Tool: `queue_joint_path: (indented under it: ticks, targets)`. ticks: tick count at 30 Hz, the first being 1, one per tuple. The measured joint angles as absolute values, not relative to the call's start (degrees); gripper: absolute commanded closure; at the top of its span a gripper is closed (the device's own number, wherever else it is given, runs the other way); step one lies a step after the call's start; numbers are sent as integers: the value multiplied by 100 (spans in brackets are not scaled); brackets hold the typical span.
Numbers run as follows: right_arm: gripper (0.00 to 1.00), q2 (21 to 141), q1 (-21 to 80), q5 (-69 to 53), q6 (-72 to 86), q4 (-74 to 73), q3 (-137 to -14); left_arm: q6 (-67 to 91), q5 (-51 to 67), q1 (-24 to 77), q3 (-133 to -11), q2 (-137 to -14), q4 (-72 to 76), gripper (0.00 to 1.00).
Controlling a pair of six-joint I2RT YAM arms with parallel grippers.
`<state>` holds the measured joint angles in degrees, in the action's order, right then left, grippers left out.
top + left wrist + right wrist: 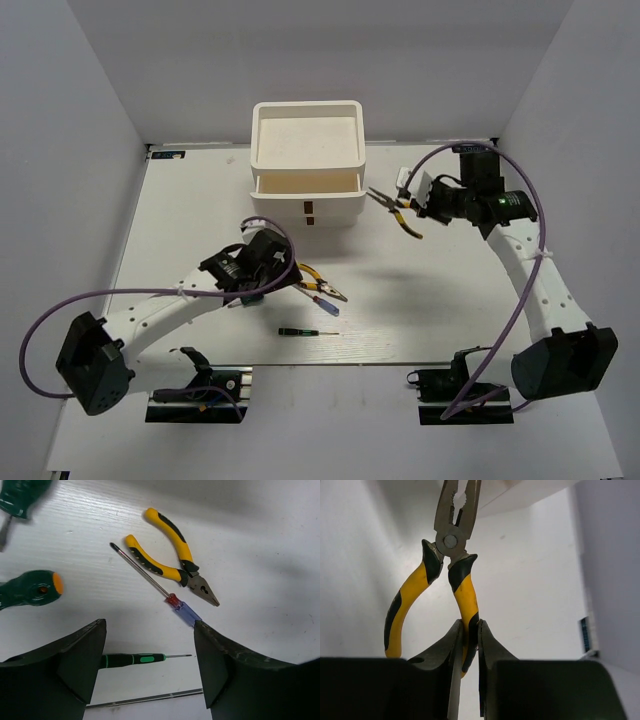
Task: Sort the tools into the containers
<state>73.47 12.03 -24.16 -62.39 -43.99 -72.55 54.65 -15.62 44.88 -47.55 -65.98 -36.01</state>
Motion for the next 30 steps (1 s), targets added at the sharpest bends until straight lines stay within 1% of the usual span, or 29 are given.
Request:
queue_joint_path:
  ticks: [3,4,6,9,16,24,30]
  targets:
    - [100,7266,1341,-2480,-6217,-3898,-7459,5684,-1323,4434,-4901,-7030,-3568,26]
    - [100,7269,1433,-2445,-6217,-3701,-7454,5745,-1251,4423,-4939,-7150,-3559,26]
    - [100,7367,1686,-2298,-6230,-3262,-7439,5863,-1129,4377,-4980,-7321,-3566,29]
    - [100,7695,2156,-1999,-6267,-2545,-7465,6031,-996,4303,-4991,-7393,-3577,30]
    - [100,8471,2884,-1514,-6375,-1553,-7944,6316,-843,4160,-4930,-7159,-3422,30]
    - [100,8755,3363,-1354,-6482,-1066,-8742,6442,-711,4066,-4753,-7000,-3343,30]
    - [100,9006,3614,-1059,-6573,-399,-8781,6455,-587,4007,-4652,-6997,-3232,30]
